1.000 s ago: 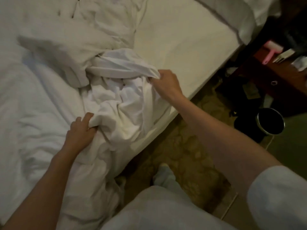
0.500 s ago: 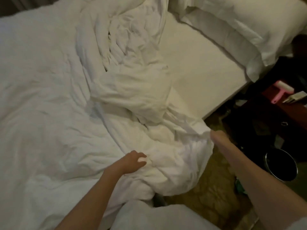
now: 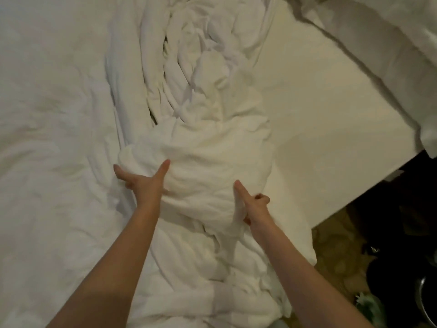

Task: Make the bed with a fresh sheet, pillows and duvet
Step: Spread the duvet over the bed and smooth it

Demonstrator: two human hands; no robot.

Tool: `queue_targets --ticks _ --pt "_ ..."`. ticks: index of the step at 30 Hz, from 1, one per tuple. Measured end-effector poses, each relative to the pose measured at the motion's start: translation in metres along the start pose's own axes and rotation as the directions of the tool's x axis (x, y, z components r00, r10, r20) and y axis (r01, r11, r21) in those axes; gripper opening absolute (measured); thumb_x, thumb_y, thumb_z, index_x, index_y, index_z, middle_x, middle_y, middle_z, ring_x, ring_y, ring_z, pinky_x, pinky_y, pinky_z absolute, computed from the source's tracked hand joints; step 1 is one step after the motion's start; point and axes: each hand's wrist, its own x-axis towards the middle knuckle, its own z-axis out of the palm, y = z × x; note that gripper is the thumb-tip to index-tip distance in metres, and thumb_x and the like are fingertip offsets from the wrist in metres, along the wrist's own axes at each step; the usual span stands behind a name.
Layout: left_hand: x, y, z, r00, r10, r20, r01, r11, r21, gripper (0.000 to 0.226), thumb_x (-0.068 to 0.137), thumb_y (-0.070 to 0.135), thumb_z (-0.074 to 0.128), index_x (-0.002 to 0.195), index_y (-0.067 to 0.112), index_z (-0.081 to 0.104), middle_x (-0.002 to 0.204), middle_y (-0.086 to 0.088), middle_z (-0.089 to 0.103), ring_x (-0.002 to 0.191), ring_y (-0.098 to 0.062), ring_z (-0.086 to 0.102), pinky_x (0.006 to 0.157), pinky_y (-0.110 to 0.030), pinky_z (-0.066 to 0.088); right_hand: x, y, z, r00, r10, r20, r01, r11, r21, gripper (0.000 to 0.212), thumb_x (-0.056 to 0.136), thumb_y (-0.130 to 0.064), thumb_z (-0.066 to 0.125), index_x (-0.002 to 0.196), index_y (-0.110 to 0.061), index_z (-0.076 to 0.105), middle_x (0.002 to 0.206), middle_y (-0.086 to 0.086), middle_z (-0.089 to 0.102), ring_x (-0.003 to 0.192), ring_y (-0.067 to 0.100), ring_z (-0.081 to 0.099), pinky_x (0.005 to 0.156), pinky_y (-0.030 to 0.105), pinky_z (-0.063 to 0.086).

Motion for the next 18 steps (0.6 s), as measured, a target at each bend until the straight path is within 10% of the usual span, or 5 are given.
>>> queue_targets --ticks 3,6,12,18 --pt "0.012 -0.003 0.009 0.98 0.066 0.188 -0.123 0.943 0.309 0.08 0.089 0.03 0.065 0.152 0.023 0.016 0.153 -0.012 0.03 0.133 -0.029 0.038 0.106 -0.036 0.034 0.009 -0.003 0.006 0.999 0.036 -0.036 -0.034 0.998 0.058 0.092 0.068 -0.042 0.083 0.132 -0.012 0.023 0.125 0.002 0.047 0.116 0.025 0.052 0.104 0.044 0.043" --pt "0.007 -0.005 0.02 0.921 0.072 0.383 -0.331 0.665 0.67 0.044 0.099 0.028 0.045 0.139 0.01 0.043 0.139 -0.019 0.049 0.123 -0.035 0.048 0.094 -0.034 0.037 0.007 -0.019 -0.005 0.992 0.039 0.118 -0.053 0.992 0.116 0.074 0.067 -0.032 0.084 0.126 -0.004 0.05 0.116 0.0 0.065 0.108 0.021 0.062 0.1 0.042 0.048" --pt "-0.049 0.015 0.043 0.742 -0.22 0.633 -0.552 0.334 0.764 0.039 0.104 0.024 0.03 0.134 0.005 0.046 0.142 -0.016 0.045 0.128 -0.028 0.044 0.093 -0.027 0.032 -0.002 -0.04 -0.067 0.988 -0.129 0.082 0.125 0.991 0.045 0.042 0.078 -0.009 0.074 0.117 -0.008 0.06 0.109 0.007 0.069 0.096 0.022 0.066 0.083 0.036 0.053" --pt "-0.15 0.044 0.094 0.605 -0.305 0.735 -0.511 0.559 0.653 0.05 0.101 0.04 0.036 0.147 0.022 0.03 0.15 -0.001 0.035 0.129 -0.02 0.041 0.097 -0.026 0.036 -0.02 -0.124 -0.148 0.848 -0.502 0.167 0.528 0.779 -0.338 0.059 0.076 -0.023 0.059 0.132 -0.008 0.052 0.13 0.009 0.057 0.121 0.026 0.053 0.091 0.031 0.044"
